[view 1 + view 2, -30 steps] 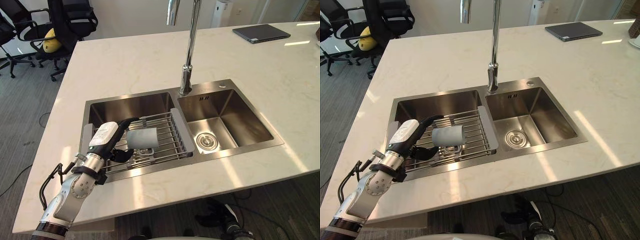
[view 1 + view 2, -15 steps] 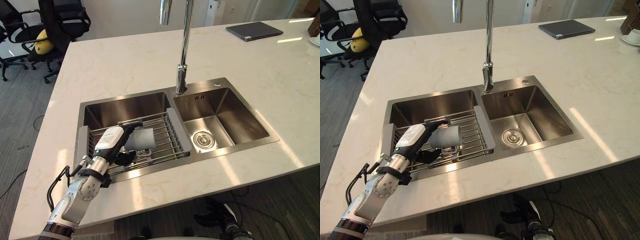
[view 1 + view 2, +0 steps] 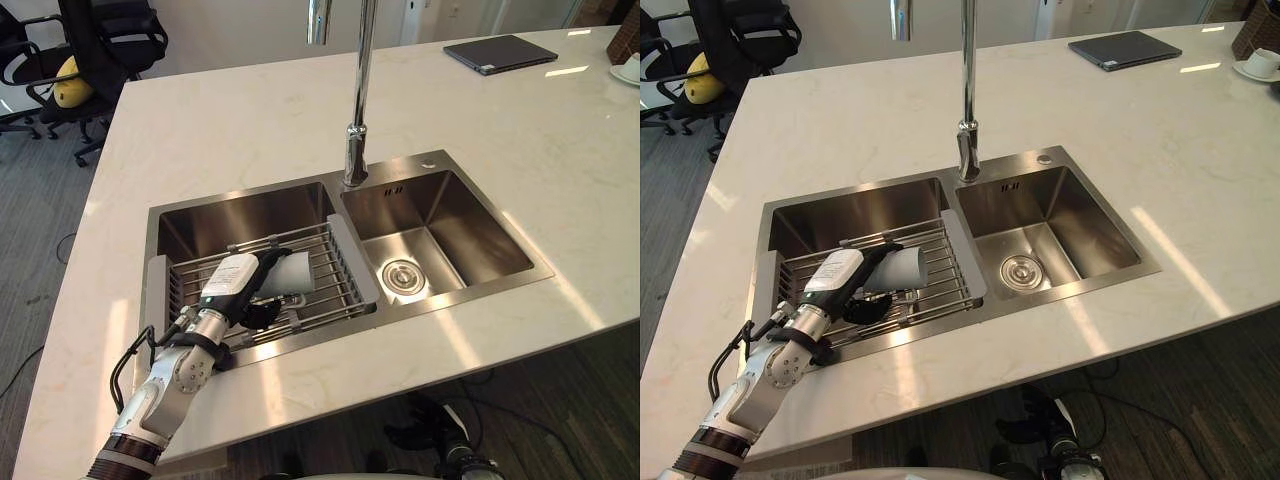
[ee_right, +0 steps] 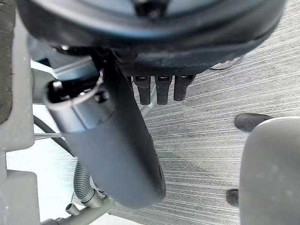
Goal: Walk over to the sink, pick up the cup, carry it to the dishwasher, place the cup inside the dishwasher, then close the dishwasher door
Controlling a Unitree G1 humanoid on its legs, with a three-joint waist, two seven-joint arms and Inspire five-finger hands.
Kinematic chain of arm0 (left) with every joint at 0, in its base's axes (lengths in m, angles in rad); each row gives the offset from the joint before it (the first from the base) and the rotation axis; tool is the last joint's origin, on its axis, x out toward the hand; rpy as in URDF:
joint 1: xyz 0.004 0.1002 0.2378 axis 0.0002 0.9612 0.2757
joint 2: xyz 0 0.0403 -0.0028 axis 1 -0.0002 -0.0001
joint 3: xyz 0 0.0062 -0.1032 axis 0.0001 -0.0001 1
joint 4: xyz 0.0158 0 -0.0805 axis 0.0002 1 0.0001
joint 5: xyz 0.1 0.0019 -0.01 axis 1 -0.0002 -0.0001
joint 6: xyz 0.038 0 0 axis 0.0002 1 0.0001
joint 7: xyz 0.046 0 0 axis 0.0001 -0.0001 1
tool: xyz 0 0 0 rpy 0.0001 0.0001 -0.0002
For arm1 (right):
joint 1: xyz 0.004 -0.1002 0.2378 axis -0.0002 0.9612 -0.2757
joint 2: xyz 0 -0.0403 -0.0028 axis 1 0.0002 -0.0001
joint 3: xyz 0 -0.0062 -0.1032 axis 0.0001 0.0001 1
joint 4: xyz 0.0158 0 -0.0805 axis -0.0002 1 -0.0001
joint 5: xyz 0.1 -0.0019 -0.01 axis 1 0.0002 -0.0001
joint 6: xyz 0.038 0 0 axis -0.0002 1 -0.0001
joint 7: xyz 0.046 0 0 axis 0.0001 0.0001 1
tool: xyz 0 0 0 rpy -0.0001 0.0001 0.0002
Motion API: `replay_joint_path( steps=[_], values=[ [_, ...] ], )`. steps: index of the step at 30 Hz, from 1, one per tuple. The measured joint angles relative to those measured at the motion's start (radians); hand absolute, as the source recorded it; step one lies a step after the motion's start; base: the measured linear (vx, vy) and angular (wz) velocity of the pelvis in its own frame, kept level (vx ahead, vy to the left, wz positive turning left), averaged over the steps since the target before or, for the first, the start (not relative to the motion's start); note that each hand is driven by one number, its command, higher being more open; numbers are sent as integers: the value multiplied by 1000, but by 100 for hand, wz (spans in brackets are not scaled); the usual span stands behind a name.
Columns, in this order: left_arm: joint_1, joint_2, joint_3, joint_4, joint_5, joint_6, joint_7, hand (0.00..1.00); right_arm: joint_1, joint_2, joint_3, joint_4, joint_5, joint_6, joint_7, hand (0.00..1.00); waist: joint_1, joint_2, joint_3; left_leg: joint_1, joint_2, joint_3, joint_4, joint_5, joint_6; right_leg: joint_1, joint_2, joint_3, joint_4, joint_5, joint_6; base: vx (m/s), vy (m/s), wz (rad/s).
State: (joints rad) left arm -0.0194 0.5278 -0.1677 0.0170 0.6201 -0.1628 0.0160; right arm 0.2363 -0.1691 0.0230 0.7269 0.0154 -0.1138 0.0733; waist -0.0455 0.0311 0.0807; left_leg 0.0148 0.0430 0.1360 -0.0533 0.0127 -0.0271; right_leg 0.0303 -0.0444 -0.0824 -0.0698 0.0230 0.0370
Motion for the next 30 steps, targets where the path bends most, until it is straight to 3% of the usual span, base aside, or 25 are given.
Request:
replay_joint_path(
  steps=[4, 16, 25, 30],
  values=[
    [-58, 2, 2, 35, -1, 7, 1, 30, 1, 0, 0, 0, 0, 0, 1, 90, -2, 2, -1, 0, -1, 3, -3, 0, 0, -2, 0, 3, -1, 1, 1, -1, -1, -1],
    [-55, -5, 1, 38, -53, 5, 4, 30, -5, 2, -20, 2, 1, 0, -8, 90, -22, 2, -2, 8, -2, 10, -8, 1, 1, 8, -2, 9, -6, 6, 3, 1, -1, -1],
    [7, -84, 3, 9, -133, 5, 30, 30, 1, 4, -21, 3, 2, 1, -13, 90, -18, 2, -2, 25, -8, 10, -2, 4, 5, 19, -9, 10, 4, 8, 6, -38, -2, 0],
    [91, -127, 33, -97, -199, 4, 45, 30, 0, 4, -21, 3, 3, 2, -16, 90, -13, 2, -1, 34, -6, 22, -2, 4, 6, 19, -7, 26, 10, 8, 6, -29, -7, -8]
  ],
)
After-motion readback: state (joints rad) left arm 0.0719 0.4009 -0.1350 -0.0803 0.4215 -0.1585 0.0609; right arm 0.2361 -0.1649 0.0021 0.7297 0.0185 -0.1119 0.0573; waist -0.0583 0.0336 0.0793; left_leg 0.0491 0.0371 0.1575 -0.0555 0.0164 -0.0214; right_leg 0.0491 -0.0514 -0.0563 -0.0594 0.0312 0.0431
